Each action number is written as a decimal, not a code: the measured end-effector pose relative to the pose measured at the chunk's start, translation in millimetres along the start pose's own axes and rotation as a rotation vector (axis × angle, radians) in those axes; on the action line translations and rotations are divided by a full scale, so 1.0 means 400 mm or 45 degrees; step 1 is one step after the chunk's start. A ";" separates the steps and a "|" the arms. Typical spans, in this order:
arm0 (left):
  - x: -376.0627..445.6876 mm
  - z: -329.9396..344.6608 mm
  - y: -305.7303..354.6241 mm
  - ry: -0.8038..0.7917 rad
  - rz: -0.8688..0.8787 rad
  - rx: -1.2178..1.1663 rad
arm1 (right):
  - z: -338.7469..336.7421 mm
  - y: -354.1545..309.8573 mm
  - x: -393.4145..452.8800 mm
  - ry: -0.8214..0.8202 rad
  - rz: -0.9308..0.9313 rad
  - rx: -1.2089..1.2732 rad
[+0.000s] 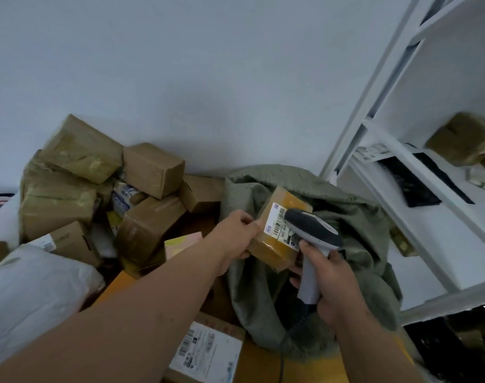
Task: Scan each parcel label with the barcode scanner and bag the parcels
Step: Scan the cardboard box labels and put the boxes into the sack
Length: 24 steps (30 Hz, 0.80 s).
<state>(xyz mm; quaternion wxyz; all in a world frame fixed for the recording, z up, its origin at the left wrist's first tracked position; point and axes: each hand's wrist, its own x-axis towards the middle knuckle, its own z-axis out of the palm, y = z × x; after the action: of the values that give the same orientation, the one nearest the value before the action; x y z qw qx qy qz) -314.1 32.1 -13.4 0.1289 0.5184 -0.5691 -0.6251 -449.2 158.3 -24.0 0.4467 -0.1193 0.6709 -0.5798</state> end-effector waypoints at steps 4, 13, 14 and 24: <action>0.061 0.050 0.015 0.002 0.082 0.245 | -0.028 -0.010 0.084 0.089 -0.007 0.008; 0.110 -0.094 -0.023 0.675 0.158 0.461 | 0.010 -0.027 0.179 0.037 0.043 -0.109; 0.110 -0.121 -0.027 0.773 0.139 0.447 | 0.032 -0.034 0.181 -0.014 0.041 -0.132; 0.126 -0.350 -0.055 0.894 -0.094 0.191 | 0.379 -0.144 0.185 -0.469 -0.073 -0.441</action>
<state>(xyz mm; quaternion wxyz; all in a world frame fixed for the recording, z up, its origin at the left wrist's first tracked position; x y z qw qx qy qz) -214.9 -79.4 -31.3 0.2554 0.7297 -0.5154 -0.3697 -400.5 -10.8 3.8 0.5177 -0.3168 0.6638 -0.4371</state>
